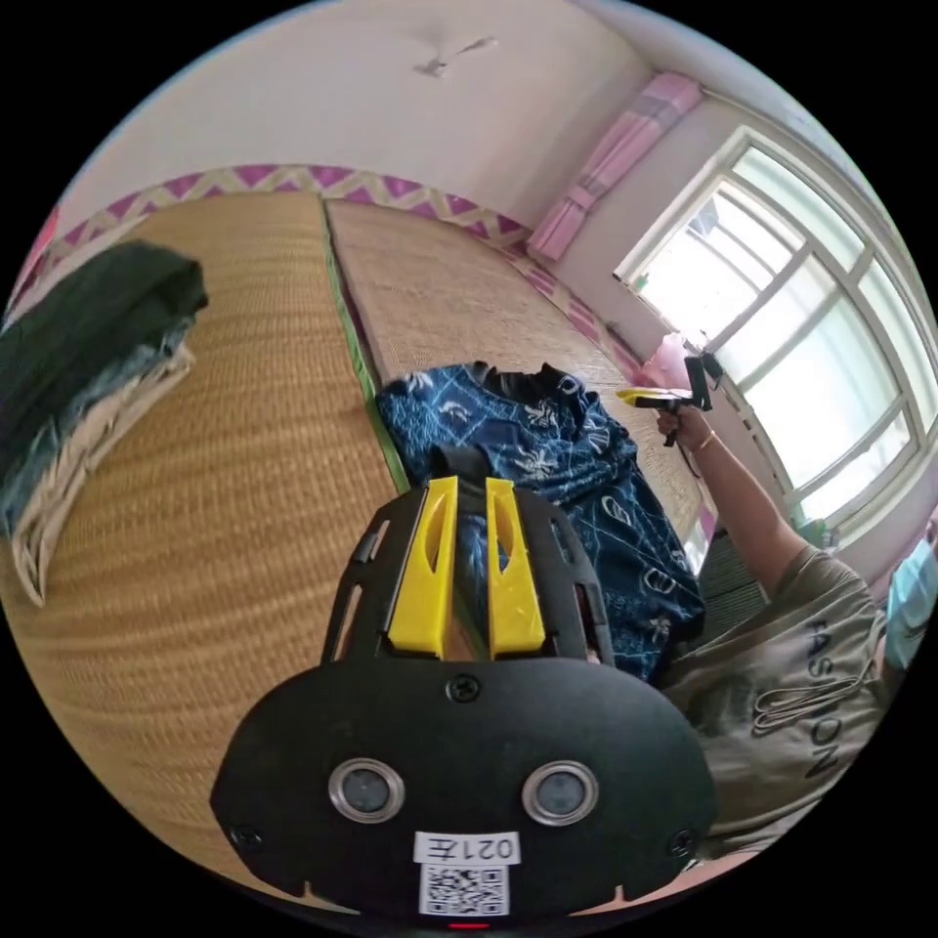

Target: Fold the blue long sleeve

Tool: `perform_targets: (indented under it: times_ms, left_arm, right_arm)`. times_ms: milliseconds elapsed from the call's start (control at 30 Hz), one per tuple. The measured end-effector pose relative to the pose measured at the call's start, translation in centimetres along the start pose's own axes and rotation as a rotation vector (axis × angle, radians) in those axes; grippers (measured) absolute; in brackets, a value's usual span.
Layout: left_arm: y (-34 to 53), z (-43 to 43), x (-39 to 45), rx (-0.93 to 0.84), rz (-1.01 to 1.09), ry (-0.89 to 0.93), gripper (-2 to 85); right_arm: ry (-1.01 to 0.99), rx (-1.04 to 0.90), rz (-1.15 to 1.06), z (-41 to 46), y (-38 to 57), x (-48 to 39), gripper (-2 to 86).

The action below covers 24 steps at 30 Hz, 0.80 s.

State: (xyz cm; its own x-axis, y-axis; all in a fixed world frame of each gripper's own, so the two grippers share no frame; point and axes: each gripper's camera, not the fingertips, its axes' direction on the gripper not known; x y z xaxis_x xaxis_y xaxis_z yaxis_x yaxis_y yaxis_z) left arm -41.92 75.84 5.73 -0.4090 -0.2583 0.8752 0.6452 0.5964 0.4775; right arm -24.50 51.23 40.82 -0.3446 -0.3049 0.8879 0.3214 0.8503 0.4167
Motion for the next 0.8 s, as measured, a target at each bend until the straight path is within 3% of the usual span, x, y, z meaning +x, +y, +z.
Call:
perform_targets:
  times_ms: [233, 333, 433, 467, 633, 800]
  left_arm:
    - [-12.0, 8.8, -1.2, -0.148, 0.142, -0.119, 10.1]
    - [-15.5, 11.5, -2.7, -0.227, 0.165, -0.142, 11.7]
    - [-17.4, 15.6, -3.5, -0.417, 0.175, -0.153, 10.3]
    - [-17.8, 15.3, -2.4, -0.393, 0.252, -0.170, 8.1]
    - [-20.4, 11.5, -1.2, -0.389, 0.209, -0.150, 0.2]
    - [-23.9, 5.2, 2.9, -0.351, 0.304, -0.314, -0.8]
  right_arm:
    - [0.026, -0.212, 0.011, 10.6, -8.8, -1.4, 11.9]
    - [-0.086, -0.266, 0.064, 14.1, -10.2, -0.2, 8.1]
    - [-0.217, -0.336, 0.020, 16.6, -11.1, -1.6, 0.6]
    - [-0.218, -0.336, 0.017, 16.9, -11.4, -2.3, -0.1]
    - [-0.183, -0.254, 0.065, 14.3, -12.7, -3.6, -0.9]
    - [-0.040, -0.213, 0.044, 10.6, -16.1, -5.9, -1.0]
